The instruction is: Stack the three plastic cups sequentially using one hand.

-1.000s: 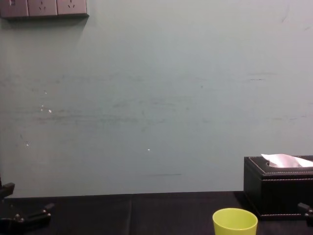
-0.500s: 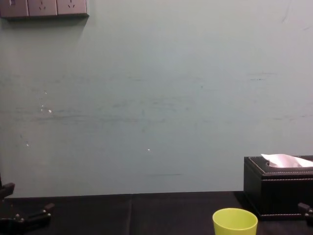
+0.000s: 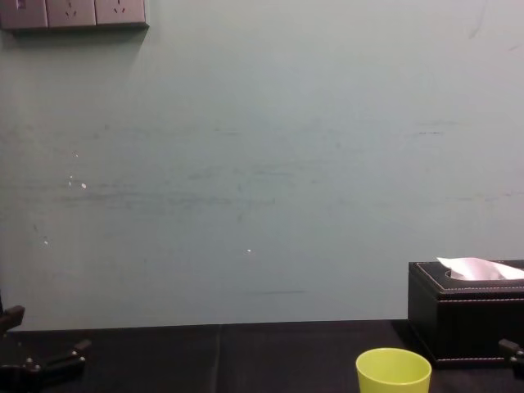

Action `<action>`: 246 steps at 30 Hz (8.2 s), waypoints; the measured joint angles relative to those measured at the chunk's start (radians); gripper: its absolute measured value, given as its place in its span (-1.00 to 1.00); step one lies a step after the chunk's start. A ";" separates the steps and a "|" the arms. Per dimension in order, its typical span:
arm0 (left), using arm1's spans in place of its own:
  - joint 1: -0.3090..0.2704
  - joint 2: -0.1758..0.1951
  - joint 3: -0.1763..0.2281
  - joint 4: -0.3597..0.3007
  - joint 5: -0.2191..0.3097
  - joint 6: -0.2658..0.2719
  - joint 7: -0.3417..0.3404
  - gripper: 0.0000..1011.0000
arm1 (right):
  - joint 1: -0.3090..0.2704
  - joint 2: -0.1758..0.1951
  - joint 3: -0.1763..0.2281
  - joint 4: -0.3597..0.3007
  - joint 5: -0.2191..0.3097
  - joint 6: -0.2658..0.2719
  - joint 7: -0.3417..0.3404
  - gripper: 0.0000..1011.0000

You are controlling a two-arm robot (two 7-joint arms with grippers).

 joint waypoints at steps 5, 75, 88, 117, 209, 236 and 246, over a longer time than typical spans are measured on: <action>0.000 0.000 0.000 0.000 0.000 0.000 0.000 1.00 | 0.000 0.000 0.000 0.000 0.000 0.000 0.000 0.98; 0.000 0.000 0.000 0.000 0.000 0.000 0.000 1.00 | -0.461 0.313 0.289 -0.289 0.327 -0.078 0.670 0.98; 0.000 0.000 0.000 0.000 0.000 0.000 0.000 1.00 | -0.423 0.252 0.253 -0.259 0.292 -0.034 0.699 0.98; 0.000 0.000 0.000 0.000 0.000 0.000 0.000 1.00 | -0.342 0.192 0.202 -0.227 0.282 0.011 0.708 0.98; 0.000 0.000 0.000 0.000 0.000 0.000 0.000 1.00 | -0.164 0.130 0.203 -0.439 0.271 0.342 0.480 0.44; 0.000 0.000 0.000 0.000 0.000 0.000 0.000 1.00 | 0.094 0.005 0.044 -0.268 0.142 0.401 0.454 0.44; 0.000 0.000 0.000 0.000 0.000 0.000 0.000 1.00 | 0.143 -0.037 0.008 -0.200 0.103 0.407 0.475 0.44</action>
